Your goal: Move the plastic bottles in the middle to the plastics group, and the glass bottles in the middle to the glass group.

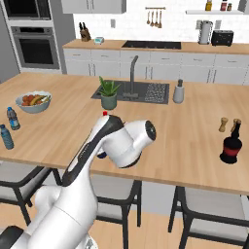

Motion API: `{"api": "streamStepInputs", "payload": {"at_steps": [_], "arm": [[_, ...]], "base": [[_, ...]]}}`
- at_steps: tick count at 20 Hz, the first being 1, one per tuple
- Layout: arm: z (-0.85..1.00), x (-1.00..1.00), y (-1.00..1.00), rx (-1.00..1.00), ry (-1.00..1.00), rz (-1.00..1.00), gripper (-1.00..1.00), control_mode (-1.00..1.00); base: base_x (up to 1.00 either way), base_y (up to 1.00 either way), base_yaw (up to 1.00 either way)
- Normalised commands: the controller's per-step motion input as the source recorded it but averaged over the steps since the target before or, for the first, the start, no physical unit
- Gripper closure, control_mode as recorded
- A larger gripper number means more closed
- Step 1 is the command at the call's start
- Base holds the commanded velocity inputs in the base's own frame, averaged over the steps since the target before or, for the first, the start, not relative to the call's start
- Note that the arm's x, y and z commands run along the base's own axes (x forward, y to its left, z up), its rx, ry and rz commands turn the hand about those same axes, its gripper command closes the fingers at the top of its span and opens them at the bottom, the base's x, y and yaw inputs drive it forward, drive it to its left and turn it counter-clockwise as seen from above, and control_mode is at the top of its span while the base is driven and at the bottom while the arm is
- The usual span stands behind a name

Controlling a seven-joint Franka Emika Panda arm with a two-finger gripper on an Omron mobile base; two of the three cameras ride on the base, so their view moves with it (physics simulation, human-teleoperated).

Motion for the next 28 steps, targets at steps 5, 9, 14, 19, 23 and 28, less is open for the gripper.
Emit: {"api": "streamStepInputs", "payload": {"at_steps": [5,9,14,19,23,28], "arm": [[-0.33,0.04,0.01,0.15,-0.32,0.27,-1.0,-1.0],[-0.17,0.25,0.13,0.16,-0.09,0.06,-1.0,-1.0],[-0.18,0.31,0.11,0.16,0.0,-0.02,-1.0,-1.0],[-0.28,0.28,0.0,0.16,0.0,-0.04,-1.0,-1.0],[-0.27,0.26,0.04,0.1,0.01,0.0,-1.0,-1.0],[-0.19,0.25,0.03,0.02,0.05,0.0,-1.0,-1.0]], "base": [[0.0,0.0,0.0],[0.0,0.0,0.0],[0.0,0.0,0.0],[0.0,0.0,0.0],[0.0,0.0,0.0],[0.0,0.0,0.0]]}}
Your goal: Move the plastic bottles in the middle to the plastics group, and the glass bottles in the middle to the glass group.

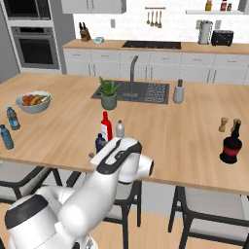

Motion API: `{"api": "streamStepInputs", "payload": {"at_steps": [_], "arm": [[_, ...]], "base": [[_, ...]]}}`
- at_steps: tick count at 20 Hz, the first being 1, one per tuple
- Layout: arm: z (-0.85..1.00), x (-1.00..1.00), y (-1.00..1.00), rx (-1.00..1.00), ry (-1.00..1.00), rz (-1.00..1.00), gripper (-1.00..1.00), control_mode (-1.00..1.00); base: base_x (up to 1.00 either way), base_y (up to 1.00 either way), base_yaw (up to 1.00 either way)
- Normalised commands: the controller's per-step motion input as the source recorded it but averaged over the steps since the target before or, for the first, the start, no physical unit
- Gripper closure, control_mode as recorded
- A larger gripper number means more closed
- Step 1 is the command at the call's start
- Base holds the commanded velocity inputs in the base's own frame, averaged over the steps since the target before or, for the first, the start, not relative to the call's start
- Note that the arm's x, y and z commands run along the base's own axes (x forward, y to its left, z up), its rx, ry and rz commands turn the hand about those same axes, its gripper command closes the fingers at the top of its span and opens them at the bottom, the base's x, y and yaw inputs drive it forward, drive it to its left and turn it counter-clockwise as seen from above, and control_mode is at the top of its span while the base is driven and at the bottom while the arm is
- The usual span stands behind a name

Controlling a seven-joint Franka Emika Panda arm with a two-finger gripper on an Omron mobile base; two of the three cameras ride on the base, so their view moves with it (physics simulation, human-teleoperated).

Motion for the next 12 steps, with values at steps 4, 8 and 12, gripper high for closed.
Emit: {"api": "streamStepInputs", "payload": {"at_steps": [4,8,12], "arm": [[-0.06,0.24,0.0,0.0,0.04,0.0,-1.0,-1.0],[-0.07,0.29,0.04,0.0,0.02,0.0,-1.0,-1.0],[-0.15,0.24,0.06,0.0,0.0,0.0,-1.0,-1.0]], "base": [[0.0,0.0,0.0],[0.0,0.0,0.0],[0.0,0.0,0.0]]}}
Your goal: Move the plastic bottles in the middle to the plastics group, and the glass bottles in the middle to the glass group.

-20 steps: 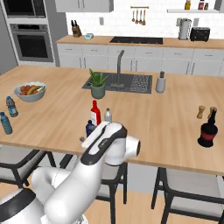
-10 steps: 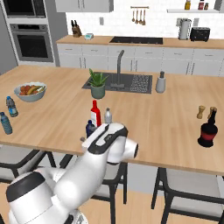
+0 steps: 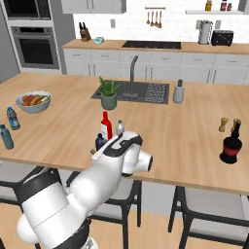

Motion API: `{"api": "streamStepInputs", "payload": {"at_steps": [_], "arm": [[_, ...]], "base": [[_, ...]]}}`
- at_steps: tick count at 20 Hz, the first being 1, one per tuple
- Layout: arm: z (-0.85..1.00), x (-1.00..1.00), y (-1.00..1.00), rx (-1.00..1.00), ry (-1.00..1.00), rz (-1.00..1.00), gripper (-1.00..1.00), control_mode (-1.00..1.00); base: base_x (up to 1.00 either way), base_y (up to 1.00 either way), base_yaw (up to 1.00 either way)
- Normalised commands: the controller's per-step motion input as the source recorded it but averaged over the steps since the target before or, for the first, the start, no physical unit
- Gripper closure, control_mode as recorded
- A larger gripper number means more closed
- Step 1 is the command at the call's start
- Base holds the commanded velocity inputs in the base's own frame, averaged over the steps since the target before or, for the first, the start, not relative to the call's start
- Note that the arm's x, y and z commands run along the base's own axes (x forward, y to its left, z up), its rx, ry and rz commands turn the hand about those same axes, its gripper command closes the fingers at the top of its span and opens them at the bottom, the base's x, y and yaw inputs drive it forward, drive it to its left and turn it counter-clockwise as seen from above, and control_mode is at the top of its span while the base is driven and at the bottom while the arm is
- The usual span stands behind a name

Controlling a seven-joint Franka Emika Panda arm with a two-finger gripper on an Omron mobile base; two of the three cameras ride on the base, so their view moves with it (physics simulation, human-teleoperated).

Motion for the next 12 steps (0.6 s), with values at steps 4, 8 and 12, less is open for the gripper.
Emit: {"api": "streamStepInputs", "payload": {"at_steps": [4,8,12], "arm": [[-0.2,0.21,0.03,0.0,0.0,0.0,-1.0,-1.0],[-0.21,0.23,0.0,0.0,0.01,0.0,-1.0,-1.0],[-0.16,0.24,0.0,0.0,0.01,0.0,-1.0,-1.0]], "base": [[0.0,0.0,0.0],[0.0,0.0,0.0],[0.0,0.0,0.0]]}}
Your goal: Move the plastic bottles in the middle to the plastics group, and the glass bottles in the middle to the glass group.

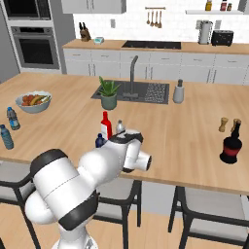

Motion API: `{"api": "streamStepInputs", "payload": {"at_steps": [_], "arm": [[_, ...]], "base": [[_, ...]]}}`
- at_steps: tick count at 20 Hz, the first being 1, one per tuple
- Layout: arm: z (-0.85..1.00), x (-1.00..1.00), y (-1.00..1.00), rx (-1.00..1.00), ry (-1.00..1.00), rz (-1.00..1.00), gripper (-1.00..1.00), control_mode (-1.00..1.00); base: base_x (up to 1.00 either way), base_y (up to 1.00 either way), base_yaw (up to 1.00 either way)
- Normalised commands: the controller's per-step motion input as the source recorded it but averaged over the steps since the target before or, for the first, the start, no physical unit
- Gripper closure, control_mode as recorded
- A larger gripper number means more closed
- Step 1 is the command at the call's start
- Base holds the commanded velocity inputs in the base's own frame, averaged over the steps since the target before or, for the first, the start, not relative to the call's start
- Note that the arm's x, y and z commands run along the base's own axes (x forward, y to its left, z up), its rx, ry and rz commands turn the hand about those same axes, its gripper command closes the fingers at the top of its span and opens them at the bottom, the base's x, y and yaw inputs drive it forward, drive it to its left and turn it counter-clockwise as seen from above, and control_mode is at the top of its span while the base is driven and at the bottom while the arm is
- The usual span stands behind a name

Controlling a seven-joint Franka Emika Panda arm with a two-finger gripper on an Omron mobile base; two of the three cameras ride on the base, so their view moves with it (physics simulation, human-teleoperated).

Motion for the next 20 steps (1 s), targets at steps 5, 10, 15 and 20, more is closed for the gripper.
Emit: {"api": "streamStepInputs", "payload": {"at_steps": [5,10,15,20], "arm": [[-0.18,0.23,0.0,0.0,0.02,0.0,-1.0,-1.0],[-0.14,0.2,0.0,0.0,0.0,0.0,-1.0,-1.0],[-0.09,0.24,0.0,0.0,0.0,0.0,-1.0,-1.0],[-0.08,0.17,0.0,0.0,0.0,0.0,-1.0,-1.0]], "base": [[0.0,0.0,0.0],[0.0,0.0,0.0],[0.0,0.0,0.0],[0.0,0.0,0.0]]}}
